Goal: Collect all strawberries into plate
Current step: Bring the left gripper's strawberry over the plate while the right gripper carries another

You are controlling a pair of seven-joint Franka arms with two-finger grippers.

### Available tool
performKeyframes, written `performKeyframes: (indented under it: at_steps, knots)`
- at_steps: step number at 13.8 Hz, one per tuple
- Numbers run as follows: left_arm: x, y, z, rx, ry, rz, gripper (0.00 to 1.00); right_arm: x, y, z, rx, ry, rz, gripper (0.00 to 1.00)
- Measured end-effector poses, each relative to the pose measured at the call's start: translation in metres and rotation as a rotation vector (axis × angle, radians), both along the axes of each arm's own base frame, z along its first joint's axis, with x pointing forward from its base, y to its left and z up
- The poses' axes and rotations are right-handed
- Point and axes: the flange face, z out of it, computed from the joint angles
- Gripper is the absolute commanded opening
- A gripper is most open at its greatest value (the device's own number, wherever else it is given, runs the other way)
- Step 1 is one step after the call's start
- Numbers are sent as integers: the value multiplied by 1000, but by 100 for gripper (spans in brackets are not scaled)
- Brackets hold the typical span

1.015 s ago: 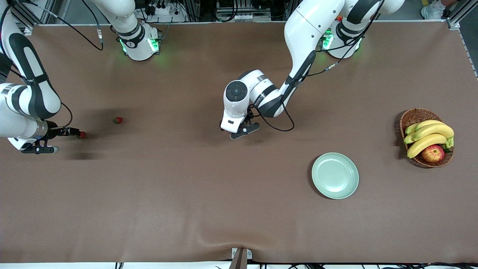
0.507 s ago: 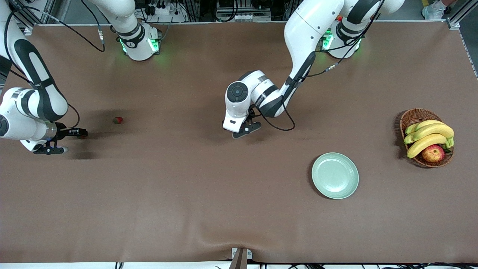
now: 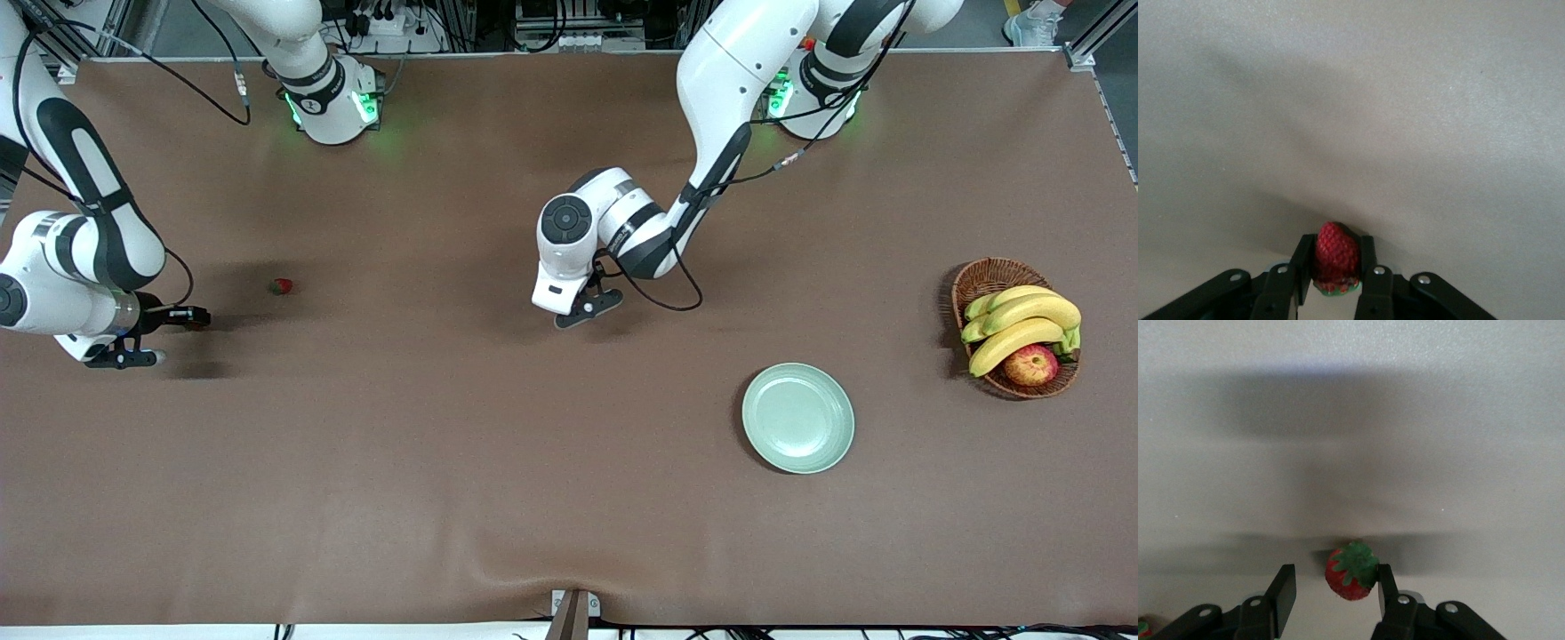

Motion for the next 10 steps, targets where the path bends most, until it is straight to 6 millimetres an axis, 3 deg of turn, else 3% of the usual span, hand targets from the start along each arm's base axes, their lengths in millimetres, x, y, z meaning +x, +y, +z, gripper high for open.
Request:
performKeyframes:
  at_steps: [3, 5, 7, 9, 10]
  knots:
    - [5, 0, 8, -12, -12, 6, 0, 0, 0, -1, 1, 2, 1, 1]
    - [30, 11, 38, -38, -47, 42, 0, 0, 0, -1, 1, 2, 4, 0]
    - [74, 50, 81, -51, -81, 118, 0, 2, 2, 1, 1, 3, 9, 0]
    - [126, 113, 120, -51, -107, 192, 0, 8, 4, 9, 0, 28, 15, 0]
    - [148, 148, 130, -49, -117, 215, 0, 13, 4, 16, -3, 44, 18, 0]
